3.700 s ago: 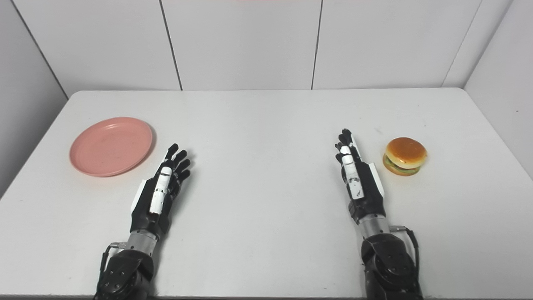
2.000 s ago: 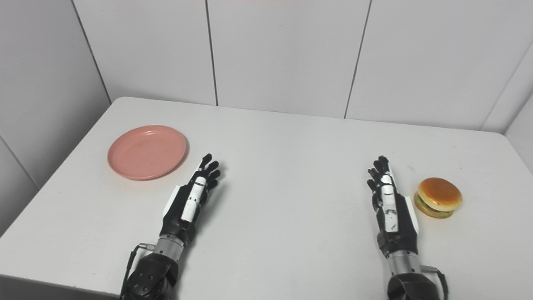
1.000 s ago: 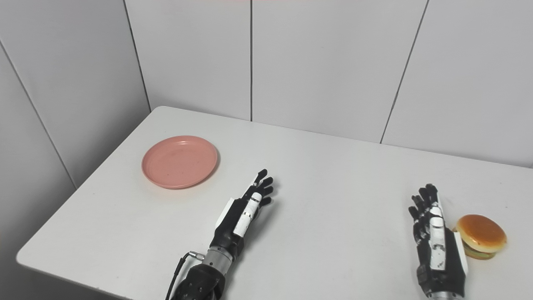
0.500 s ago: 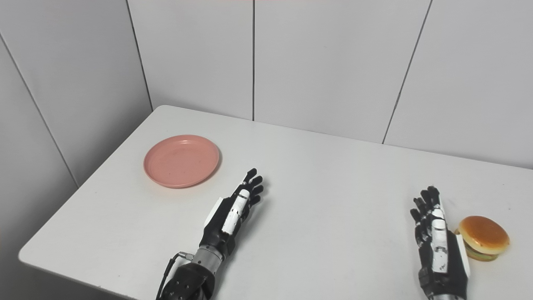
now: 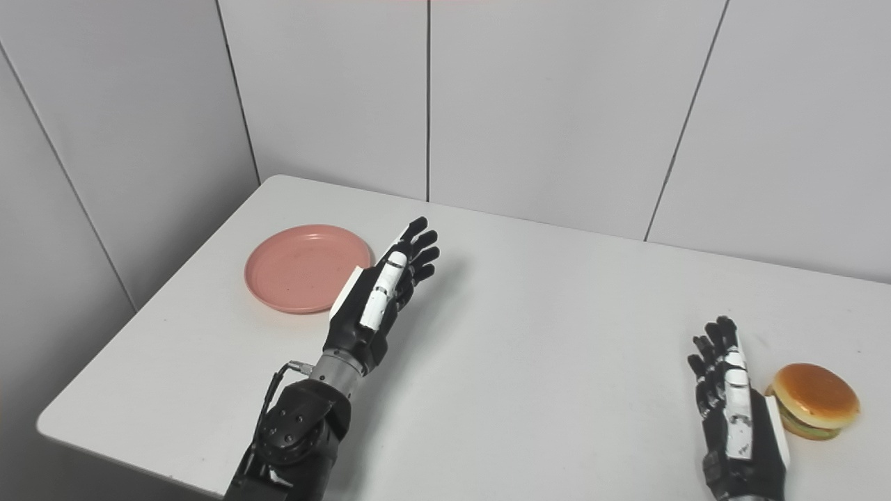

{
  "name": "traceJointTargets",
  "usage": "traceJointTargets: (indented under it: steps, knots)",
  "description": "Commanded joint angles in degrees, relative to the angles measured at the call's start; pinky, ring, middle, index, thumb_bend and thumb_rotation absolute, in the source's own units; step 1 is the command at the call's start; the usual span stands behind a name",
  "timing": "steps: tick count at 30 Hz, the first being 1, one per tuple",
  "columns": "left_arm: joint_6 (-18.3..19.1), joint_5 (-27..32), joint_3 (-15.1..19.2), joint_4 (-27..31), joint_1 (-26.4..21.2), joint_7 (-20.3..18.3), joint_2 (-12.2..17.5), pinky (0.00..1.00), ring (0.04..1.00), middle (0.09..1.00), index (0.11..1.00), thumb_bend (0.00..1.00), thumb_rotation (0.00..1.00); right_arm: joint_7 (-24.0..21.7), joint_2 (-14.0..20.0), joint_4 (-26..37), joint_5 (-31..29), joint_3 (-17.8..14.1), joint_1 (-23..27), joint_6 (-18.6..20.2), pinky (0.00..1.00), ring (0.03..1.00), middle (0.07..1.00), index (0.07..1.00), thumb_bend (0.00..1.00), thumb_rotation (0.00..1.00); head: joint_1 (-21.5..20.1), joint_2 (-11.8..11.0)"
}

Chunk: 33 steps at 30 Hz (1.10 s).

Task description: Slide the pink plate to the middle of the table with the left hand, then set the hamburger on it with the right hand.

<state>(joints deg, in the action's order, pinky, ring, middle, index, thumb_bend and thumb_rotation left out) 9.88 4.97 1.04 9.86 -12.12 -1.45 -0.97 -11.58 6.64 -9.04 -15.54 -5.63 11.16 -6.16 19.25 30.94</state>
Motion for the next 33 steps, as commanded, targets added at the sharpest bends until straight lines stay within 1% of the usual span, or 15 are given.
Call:
traceJointTargets:
  steps: [1, 3, 11, 15, 18, 21, 25, 29, 31, 33]
  knots:
    - [0.18, 0.83, 0.71, 2.27, -3.39, -0.12, 0.8, 0.93, 0.916, 0.929, 0.916, 0.44, 1.0, -0.03, -0.5, -1.03, -0.48, 0.02, -1.95, 0.69, 1.0, 1.0, 1.0, 1.0, 0.19, 1.0, 0.2, 0.07]
    - [0.87, 1.2, 1.47, 2.66, -4.2, 0.2, 1.06, 0.93, 0.915, 0.929, 0.918, 0.44, 1.0, 0.16, -0.58, -0.83, -0.41, -0.05, -2.02, 0.85, 1.0, 1.0, 1.0, 1.0, 0.19, 1.0, 0.26, 0.08]
    - [1.17, 1.89, 4.88, 2.32, -7.61, 0.97, 3.31, 0.94, 0.935, 0.945, 0.931, 0.44, 1.0, 0.33, -0.54, -0.58, -0.7, -0.21, -2.01, 1.65, 1.0, 1.0, 1.0, 1.0, 0.19, 1.0, 0.6, 0.22]
    - [1.96, 2.17, 7.09, 1.45, -9.78, 1.74, 5.04, 0.93, 0.931, 0.942, 0.929, 0.42, 1.0, 0.4, -0.42, -0.44, -0.28, -0.16, -2.13, 1.25, 1.0, 1.0, 1.0, 1.0, 0.2, 1.0, 0.84, 0.26]
    - [2.1, 2.51, 8.57, 0.44, -11.04, 2.16, 6.13, 0.93, 0.927, 0.937, 0.924, 0.43, 1.0, 0.35, -0.25, -0.35, -0.12, -0.08, -2.2, 1.46, 1.0, 1.0, 1.0, 1.0, 0.2, 1.0, 1.42, 0.13]
    - [1.48, 2.67, 9.8, -1.2, -12.06, 2.05, 7.98, 0.92, 0.928, 0.939, 0.927, 0.42, 1.0, 0.25, 0.11, -0.33, 0.15, 0.0, -2.22, 1.4, 1.0, 1.0, 1.0, 1.0, 0.2, 1.0, 2.78, -0.21]
    - [0.9, 3.81, 11.78, -3.41, -13.14, 2.03, 9.89, 0.92, 0.932, 0.944, 0.93, 0.41, 1.0, 0.6, -0.15, 0.35, -0.32, -0.3, -2.33, 1.86, 1.0, 1.0, 1.0, 1.0, 0.17, 1.0, 2.69, -0.21]
    - [0.3, 5.18, 14.37, -5.75, -14.27, 2.46, 11.51, 0.92, 0.926, 0.936, 0.921, 0.42, 1.0, 0.49, 0.17, 0.3, -0.36, -0.15, -2.28, 1.81, 1.0, 1.0, 1.0, 1.0, 0.18, 1.0, 2.59, -0.19]
    - [-0.01, 5.22, 15.11, -6.6, -14.67, 2.63, 12.48, 0.93, 0.928, 0.936, 0.922, 0.43, 1.0, 0.6, 0.11, 0.3, -0.32, -0.18, -2.31, 1.67, 1.0, 1.0, 1.0, 1.0, 0.18, 1.0, 2.64, -0.28]
    - [-0.03, 6.43, 16.3, -7.25, -15.06, 2.71, 13.05, 0.94, 0.934, 0.939, 0.92, 0.42, 1.0, 0.61, 0.01, 0.16, -0.4, -0.23, -2.32, 1.43, 1.0, 1.0, 1.0, 1.0, 0.17, 1.0, 2.72, -0.41]
